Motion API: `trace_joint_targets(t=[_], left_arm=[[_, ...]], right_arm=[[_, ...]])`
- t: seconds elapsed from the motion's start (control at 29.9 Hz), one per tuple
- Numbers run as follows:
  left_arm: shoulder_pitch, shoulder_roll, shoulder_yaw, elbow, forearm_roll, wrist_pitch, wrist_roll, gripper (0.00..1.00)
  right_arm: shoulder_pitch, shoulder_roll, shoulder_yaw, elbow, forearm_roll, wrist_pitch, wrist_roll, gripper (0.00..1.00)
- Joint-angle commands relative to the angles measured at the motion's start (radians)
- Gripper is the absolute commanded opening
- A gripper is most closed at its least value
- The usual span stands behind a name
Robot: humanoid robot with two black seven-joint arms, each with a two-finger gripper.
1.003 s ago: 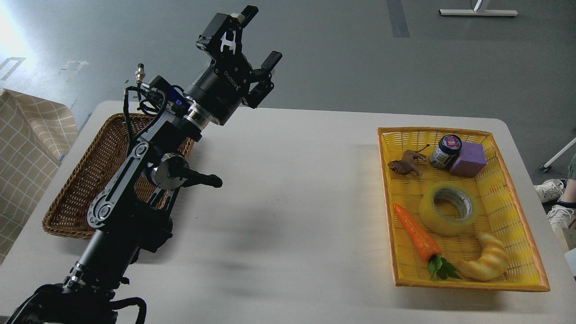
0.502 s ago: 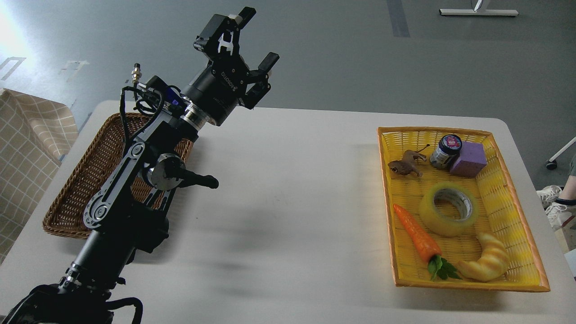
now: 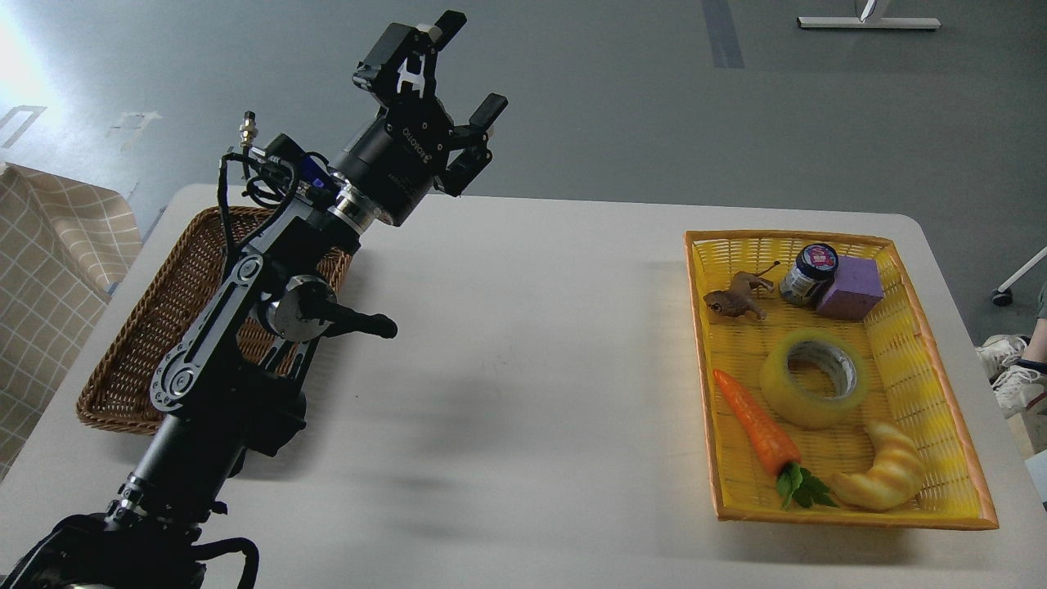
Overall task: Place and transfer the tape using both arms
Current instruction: 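Raise the right arm up and away from the yellow tray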
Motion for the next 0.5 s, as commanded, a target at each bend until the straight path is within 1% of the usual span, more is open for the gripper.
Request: trace_joint_targets(t=[0.0, 0.17, 0.27, 0.47], left_arm=[[0.008, 0.000, -0.002, 0.000, 0.000, 0.001, -0.002, 0.98], [0.015, 0.000, 0.000, 0.000, 0.000, 0.001, -0.002, 0.98], [0.021, 0.001, 0.000, 0.000, 0.000, 0.002, -0.002, 0.98], [0.025, 0.004, -0.002, 0.003, 0.000, 0.002, -0.002, 0.98]], right_arm=[[-0.006, 0.005, -0.021, -0.002, -0.063, 0.000, -0.001, 0.99], [-0.077, 0.012, -0.023, 0.001, -0.101, 0.000, -0.009, 0.99], [-0.111, 0.060, -0.027, 0.003, -0.157, 0.000, -0.012, 0.99], [-0.146, 0.107, -0.030, 0.006, -0.223, 0.000, -0.013, 0.98]])
